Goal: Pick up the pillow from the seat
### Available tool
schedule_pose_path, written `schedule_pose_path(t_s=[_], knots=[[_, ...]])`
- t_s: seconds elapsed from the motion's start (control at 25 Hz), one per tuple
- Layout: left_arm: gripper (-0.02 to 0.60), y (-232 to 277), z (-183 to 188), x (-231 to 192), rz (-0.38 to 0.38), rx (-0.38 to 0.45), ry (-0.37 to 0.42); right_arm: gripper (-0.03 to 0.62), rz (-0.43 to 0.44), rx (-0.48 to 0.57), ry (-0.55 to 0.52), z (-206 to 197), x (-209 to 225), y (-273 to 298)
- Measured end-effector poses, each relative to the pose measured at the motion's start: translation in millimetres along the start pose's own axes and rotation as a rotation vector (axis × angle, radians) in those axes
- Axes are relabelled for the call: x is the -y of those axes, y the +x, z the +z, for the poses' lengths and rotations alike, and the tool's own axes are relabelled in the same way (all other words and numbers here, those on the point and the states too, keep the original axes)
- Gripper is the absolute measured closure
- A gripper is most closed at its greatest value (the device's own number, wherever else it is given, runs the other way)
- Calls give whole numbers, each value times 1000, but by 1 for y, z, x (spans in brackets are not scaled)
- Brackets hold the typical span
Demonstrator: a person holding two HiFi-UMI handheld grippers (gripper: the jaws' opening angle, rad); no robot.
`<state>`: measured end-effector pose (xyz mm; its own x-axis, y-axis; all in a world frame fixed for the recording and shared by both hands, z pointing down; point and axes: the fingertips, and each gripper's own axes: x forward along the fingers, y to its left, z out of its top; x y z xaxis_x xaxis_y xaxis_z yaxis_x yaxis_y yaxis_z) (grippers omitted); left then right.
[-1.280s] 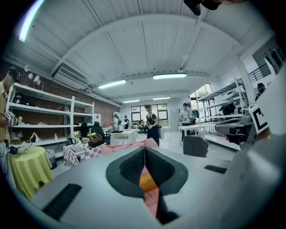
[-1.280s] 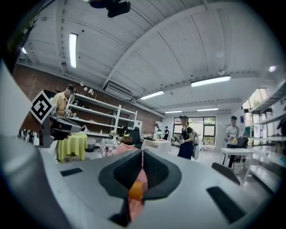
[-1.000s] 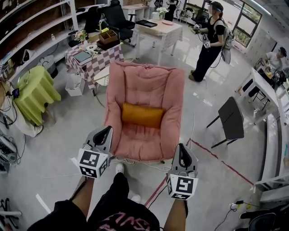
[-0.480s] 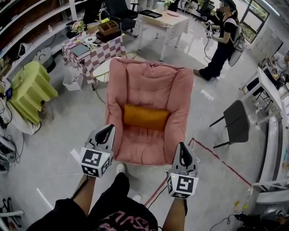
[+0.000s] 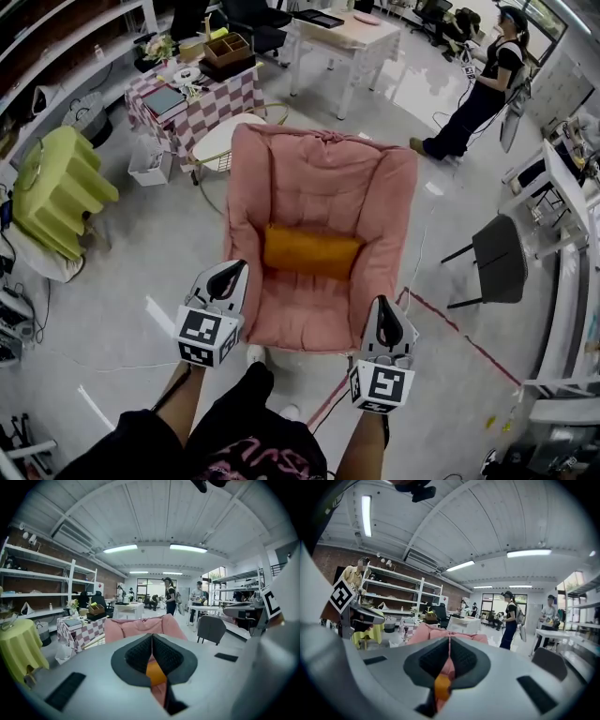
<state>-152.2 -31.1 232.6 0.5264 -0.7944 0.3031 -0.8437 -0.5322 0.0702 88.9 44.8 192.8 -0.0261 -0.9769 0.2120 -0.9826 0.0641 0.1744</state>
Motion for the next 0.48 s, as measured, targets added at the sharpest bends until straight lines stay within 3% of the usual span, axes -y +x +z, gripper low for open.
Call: schedule_pose_path(t_s=[0.48], knots=[[571, 49, -5, -30, -69, -32, -9, 572, -67, -39, 7, -6, -6, 46]])
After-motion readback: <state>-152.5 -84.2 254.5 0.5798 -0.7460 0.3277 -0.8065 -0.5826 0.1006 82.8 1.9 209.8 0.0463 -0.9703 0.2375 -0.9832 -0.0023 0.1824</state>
